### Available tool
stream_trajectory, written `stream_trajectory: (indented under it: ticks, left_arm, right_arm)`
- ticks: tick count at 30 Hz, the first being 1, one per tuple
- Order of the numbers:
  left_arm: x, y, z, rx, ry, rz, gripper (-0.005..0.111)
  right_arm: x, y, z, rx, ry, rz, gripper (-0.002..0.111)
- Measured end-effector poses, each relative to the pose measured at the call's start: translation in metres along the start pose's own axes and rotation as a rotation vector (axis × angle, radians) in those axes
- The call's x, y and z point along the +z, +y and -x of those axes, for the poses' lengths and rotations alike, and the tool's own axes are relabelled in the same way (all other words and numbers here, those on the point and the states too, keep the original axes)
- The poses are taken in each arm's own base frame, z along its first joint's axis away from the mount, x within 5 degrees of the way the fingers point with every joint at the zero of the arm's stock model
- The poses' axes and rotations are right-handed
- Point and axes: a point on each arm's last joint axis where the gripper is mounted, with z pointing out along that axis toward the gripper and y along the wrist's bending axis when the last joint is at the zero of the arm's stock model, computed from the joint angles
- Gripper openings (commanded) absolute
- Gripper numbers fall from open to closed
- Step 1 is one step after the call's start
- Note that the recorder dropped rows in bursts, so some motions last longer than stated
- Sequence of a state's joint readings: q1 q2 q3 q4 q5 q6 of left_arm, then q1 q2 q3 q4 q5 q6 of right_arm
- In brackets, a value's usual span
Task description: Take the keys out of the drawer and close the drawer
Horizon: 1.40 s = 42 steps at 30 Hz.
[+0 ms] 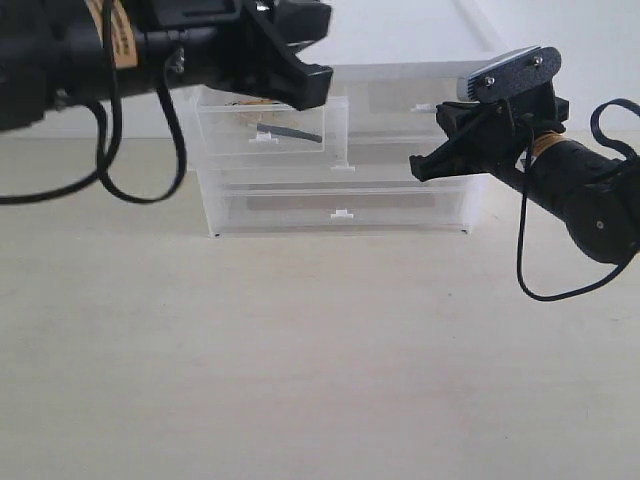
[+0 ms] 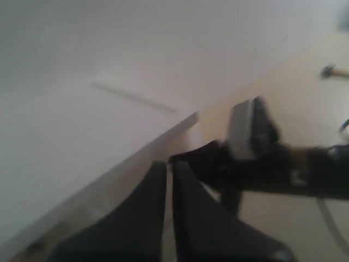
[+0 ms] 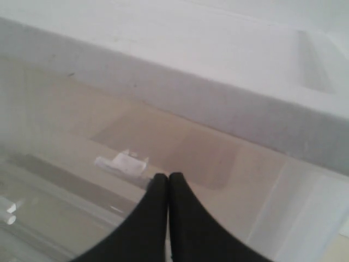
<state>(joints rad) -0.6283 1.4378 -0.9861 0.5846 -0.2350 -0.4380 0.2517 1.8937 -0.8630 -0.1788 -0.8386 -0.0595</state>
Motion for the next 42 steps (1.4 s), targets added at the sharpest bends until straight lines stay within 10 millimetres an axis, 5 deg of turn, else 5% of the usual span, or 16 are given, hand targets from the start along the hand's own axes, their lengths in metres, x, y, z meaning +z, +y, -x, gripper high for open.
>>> stream_trajectory:
  ticks: [8, 15, 27, 31, 35, 37, 42]
  left_arm:
    - [-0.013, 0.032, 0.037, 0.339, 0.317, 0.226, 0.004]
    - [-0.013, 0.038, 0.039, 0.559, 0.724, 0.089, 0.004]
    - [0.062, 0.056, 0.022, 0.802, 0.995, -0.009, 0.004]
    - [0.071, 0.054, 0.023, 0.730, 0.970, -0.019, 0.012]
    - [0.074, 0.051, 0.022, 0.636, 0.949, -0.005, 0.052]
    - [0.076, 0.048, 0.019, 0.598, 0.944, -0.027, 0.053]
    - [0.077, 0.045, 0.017, 0.566, 0.939, -0.051, 0.034]
  right_arm:
    - [0.000, 0.000, 0.000, 0.003, 0.000, 0.000, 0.000]
    - [0.000, 0.000, 0.000, 0.018, -0.002, 0.000, 0.000]
    - [0.000, 0.000, 0.000, 0.026, -0.002, 0.001, 0.000]
    - [0.000, 0.000, 0.000, 0.033, -0.004, 0.001, 0.000]
    - [0.000, 0.000, 0.000, 0.039, -0.004, 0.003, 0.000]
    - [0.000, 0.000, 0.000, 0.040, -0.004, 0.003, 0.000]
    - [0.000, 0.000, 0.000, 0.042, -0.004, 0.003, 0.000]
